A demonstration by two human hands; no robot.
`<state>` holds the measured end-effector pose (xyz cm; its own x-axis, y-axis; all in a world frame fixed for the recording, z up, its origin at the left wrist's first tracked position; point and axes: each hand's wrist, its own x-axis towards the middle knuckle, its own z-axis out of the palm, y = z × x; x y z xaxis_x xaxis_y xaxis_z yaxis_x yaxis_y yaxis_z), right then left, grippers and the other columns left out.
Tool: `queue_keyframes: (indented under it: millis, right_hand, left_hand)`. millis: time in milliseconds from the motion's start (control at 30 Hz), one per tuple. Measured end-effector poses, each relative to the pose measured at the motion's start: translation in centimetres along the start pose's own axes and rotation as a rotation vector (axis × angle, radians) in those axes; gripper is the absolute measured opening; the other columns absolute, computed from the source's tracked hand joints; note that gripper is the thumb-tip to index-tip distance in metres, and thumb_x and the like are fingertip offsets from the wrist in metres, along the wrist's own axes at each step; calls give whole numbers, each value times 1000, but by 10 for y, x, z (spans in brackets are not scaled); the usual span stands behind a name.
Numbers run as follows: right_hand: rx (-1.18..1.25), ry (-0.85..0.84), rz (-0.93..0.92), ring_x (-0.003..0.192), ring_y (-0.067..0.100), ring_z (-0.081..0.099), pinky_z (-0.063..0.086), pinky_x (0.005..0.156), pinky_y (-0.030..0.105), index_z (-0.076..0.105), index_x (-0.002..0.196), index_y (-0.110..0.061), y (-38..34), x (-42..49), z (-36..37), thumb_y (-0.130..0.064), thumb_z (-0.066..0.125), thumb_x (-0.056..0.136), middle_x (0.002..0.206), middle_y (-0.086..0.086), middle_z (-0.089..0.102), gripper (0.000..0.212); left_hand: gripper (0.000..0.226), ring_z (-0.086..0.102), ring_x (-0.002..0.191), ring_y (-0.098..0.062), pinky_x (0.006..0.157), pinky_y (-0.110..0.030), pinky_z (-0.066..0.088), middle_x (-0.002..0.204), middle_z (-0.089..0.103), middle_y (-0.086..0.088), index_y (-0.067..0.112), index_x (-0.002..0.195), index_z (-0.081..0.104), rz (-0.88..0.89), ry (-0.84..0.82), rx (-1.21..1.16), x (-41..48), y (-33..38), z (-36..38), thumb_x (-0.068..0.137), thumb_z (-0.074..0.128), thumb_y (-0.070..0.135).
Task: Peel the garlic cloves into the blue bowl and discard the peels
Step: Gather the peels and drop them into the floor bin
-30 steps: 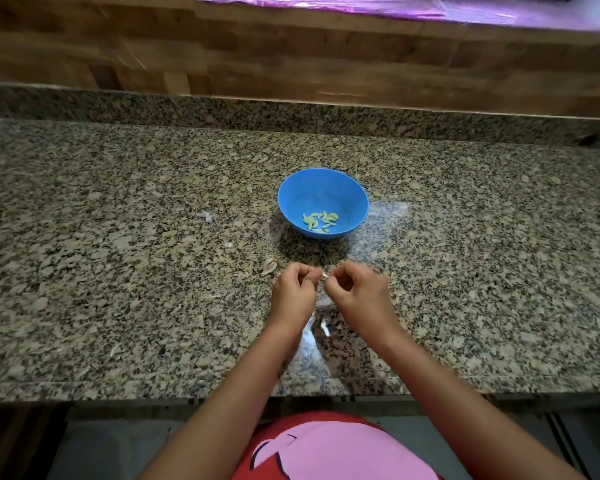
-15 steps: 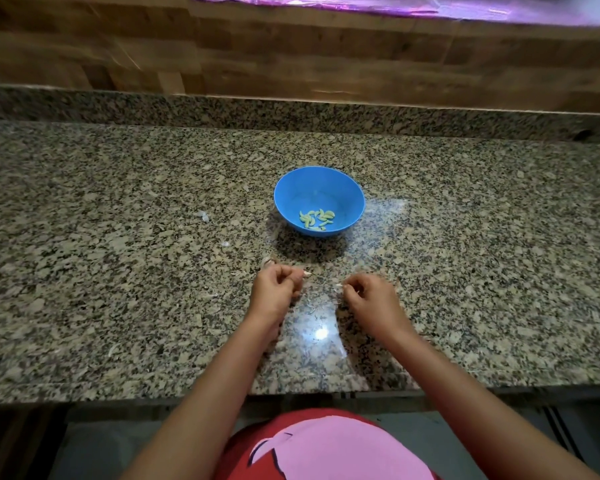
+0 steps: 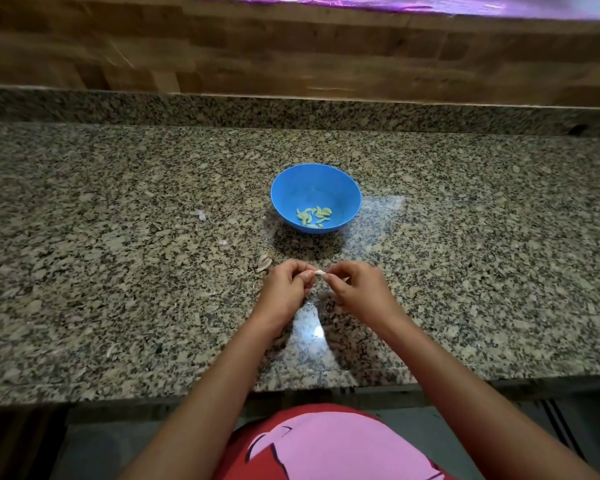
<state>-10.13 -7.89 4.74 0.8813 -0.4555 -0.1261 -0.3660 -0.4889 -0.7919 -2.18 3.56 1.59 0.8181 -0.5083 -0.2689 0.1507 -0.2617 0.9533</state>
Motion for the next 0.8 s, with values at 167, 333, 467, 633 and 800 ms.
queue_keyframes:
  millis: [167,333,467,633,800]
  right_hand:
    - [-117,-31,10,73,18,65,57,69,34,67,91,-10,0,-1,-1,-18,58,92,86,4,67,11]
    - [152,-26,119,65,22,67,59,59,38,61,83,-9,3,2,-5,-8,71,82,85,7,64,10]
    - [192,-80,103,51,13,60,56,50,31,65,91,-6,1,6,-8,-10,67,85,80,8,65,8]
    - [202,-81,65,48,7,57,54,50,25,67,96,-5,0,3,-8,-10,63,87,75,2,65,10]
    - [37,39,-86,56,8,57,56,61,30,70,91,-8,1,-5,-1,-14,64,88,67,-7,61,9]
  left_hand:
    - [18,52,69,-10,68,-29,44,78,59,2,23,87,59,-2,2,4,1,0,0,97,48,12]
    - [16,53,72,-11,74,-34,47,81,61,1,24,88,58,21,-15,34,-1,0,0,96,50,13]
    - [14,54,74,-12,78,-35,48,83,61,0,23,89,57,28,-43,64,-1,1,0,96,49,14]
    - [14,54,74,-12,76,-35,48,84,62,0,24,88,58,13,-45,103,-1,1,1,96,50,16]
    - [11,57,69,-9,69,-23,51,82,63,-4,13,88,60,-56,-40,-74,-1,2,2,94,52,7]
